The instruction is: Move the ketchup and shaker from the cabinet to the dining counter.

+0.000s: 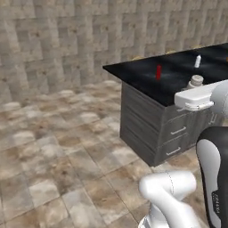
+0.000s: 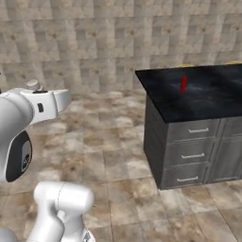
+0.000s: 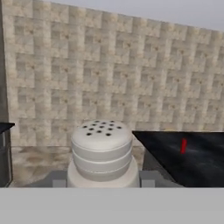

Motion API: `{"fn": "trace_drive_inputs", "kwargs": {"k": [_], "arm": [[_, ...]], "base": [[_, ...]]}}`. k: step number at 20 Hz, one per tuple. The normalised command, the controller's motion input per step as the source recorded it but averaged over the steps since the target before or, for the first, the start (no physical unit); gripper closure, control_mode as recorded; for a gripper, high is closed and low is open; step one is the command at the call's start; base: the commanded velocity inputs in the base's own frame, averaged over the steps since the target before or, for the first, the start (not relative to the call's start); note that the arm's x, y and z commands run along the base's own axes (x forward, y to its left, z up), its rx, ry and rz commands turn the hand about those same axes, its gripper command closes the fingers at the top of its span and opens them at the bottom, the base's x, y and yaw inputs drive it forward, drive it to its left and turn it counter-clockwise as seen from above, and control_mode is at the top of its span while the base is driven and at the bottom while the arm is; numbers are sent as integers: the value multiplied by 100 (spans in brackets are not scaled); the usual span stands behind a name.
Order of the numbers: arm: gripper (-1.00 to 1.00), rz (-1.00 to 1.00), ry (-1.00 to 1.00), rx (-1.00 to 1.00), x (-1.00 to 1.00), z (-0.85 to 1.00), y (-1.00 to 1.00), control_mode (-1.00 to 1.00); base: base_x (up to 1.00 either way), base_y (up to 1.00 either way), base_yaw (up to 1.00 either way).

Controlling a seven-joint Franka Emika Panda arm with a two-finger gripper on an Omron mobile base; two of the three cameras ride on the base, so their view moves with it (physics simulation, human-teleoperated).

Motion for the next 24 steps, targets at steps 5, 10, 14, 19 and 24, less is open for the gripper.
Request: {"fn": "trace_drive_inputs", "kwargs": {"k": [5, 10, 14, 19, 24], "arm": [[100, 0, 0, 0, 0, 0, 0, 100], [100, 0, 0, 0, 0, 0, 0, 100], [100, 0, 0, 0, 0, 0, 0, 100], [100, 0, 0, 0, 0, 0, 0, 100], [100, 0, 0, 0, 0, 0, 0, 100]], "base": [[78, 34, -37], [47, 19, -36], [20, 9, -44], [28, 29, -48], [63, 54, -44]]}}
